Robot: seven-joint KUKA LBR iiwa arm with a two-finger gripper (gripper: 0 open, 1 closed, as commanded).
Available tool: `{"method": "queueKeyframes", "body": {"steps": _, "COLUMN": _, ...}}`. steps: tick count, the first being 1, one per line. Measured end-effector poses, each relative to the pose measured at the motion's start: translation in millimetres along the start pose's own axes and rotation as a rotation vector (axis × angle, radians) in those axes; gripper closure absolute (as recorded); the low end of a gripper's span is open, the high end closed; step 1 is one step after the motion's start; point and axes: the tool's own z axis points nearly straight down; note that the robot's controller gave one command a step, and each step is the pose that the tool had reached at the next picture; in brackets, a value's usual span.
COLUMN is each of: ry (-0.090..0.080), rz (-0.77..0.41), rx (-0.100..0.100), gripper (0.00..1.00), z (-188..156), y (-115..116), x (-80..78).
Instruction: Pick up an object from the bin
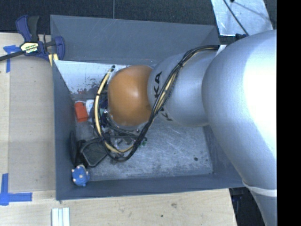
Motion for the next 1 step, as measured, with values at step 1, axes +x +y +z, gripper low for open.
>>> {"method": "queueKeyframes", "body": {"steps": 1, "ry": -0.009, "rz": 0.004, "rx": 0.003, "gripper": 1.0, "z": -6.6, "y": -1.3, "x": -2.3}}
